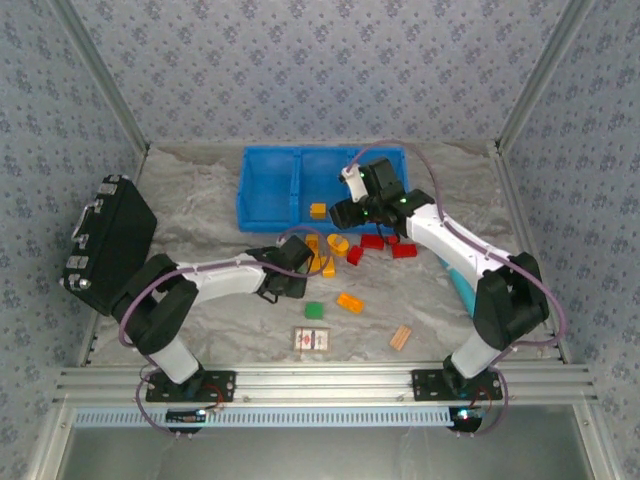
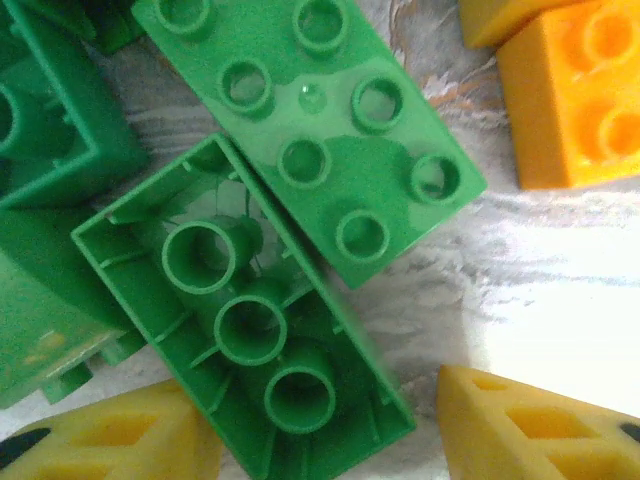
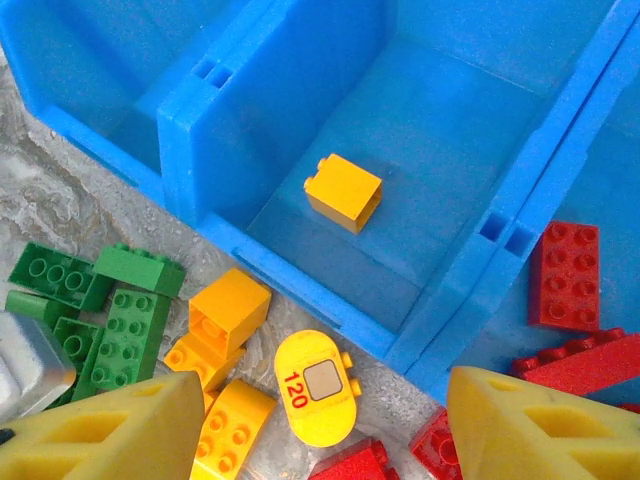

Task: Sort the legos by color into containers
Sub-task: Pick up the lego from the center of the table.

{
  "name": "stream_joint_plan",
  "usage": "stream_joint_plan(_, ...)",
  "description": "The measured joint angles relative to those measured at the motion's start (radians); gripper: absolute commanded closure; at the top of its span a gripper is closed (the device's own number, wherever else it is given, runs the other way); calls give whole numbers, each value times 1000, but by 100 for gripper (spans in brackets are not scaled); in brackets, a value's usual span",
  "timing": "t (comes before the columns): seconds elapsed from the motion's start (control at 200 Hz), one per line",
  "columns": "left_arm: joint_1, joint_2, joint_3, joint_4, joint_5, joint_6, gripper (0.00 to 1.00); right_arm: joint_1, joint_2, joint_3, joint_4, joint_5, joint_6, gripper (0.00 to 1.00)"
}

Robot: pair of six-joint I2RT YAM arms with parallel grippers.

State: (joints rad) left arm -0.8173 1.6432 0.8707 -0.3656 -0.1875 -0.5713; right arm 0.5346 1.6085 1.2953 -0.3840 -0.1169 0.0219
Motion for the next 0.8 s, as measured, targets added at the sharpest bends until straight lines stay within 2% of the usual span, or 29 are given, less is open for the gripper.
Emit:
stream_joint_plan(0.135,11,8,8,-5,-4,-9,54,3,-2,-16,1,0,0,36)
stream_joint_plan(0.625,26,-1,3,-6,0,-6,65,3,-126,-162,-15,76,0,37)
stream_joint_plan(0.8,37,-64,-17,-41,-21,-4,67,2,-162,-212,-46,101,11,36)
